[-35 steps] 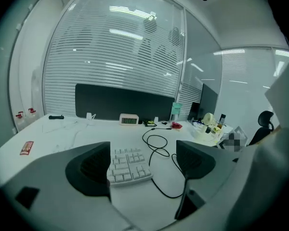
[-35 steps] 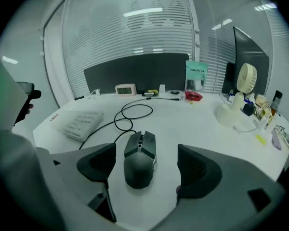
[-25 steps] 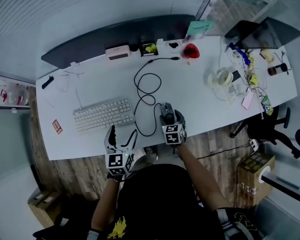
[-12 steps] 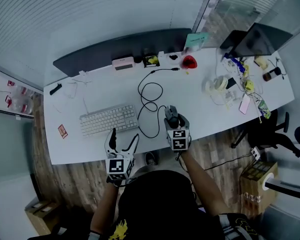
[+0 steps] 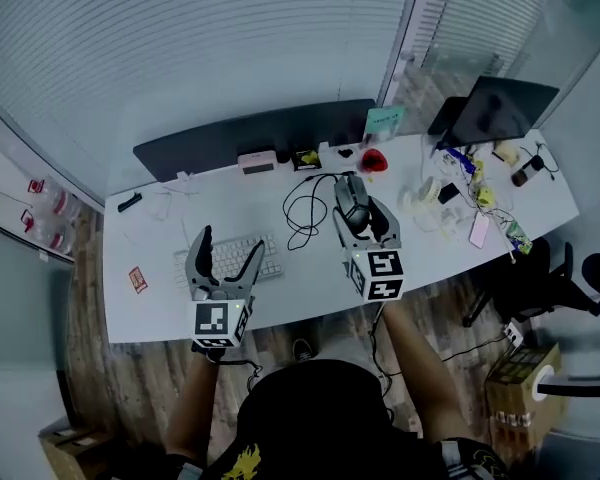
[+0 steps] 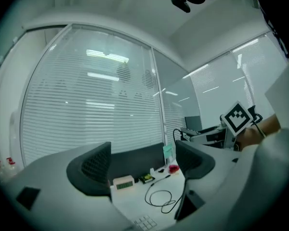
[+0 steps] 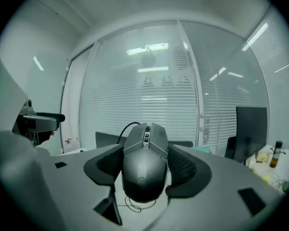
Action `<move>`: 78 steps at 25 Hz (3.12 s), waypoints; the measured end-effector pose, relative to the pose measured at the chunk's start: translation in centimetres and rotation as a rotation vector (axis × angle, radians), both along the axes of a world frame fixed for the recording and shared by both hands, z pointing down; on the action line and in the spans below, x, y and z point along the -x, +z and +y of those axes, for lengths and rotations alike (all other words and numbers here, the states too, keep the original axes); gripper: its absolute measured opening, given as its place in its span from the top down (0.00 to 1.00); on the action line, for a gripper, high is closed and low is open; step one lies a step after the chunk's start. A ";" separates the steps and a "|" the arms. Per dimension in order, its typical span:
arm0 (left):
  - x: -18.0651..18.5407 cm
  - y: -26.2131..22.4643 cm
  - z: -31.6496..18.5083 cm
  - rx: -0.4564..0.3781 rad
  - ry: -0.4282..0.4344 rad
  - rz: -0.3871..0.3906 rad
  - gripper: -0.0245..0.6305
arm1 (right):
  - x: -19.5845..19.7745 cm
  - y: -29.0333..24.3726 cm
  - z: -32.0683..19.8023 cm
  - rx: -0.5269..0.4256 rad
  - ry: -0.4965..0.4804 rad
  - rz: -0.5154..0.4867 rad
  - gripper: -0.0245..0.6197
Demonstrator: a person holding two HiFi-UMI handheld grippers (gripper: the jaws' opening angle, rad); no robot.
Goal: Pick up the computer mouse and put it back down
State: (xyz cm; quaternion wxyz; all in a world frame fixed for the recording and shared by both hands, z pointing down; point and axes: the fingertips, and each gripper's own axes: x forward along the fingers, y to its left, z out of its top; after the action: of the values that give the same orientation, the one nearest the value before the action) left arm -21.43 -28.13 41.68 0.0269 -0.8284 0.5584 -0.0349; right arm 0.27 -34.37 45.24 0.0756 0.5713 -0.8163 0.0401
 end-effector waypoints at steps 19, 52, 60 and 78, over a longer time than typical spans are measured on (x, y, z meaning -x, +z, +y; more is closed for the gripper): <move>2.9 -15.9 -0.8 -0.332 -0.007 0.022 0.31 | 1.5 -20.5 0.0 -0.347 -0.037 0.057 0.50; -2.6 21.9 1.4 0.445 -0.097 -0.067 0.34 | -3.9 36.6 2.7 0.695 -0.018 0.192 0.48; -0.8 14.0 2.4 0.260 -0.113 -0.068 0.34 | -3.8 23.3 3.0 0.408 0.006 0.138 0.44; 6.3 -5.3 10.4 -0.155 -0.238 0.054 0.94 | -2.3 -10.5 12.4 -0.255 -0.065 -0.058 0.94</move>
State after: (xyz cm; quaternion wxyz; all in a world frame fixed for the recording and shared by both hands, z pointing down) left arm -27.77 -17.71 36.35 0.0713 -0.7523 0.6544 0.0276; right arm 2.54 -21.93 34.71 -0.0198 0.5483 -0.8346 -0.0498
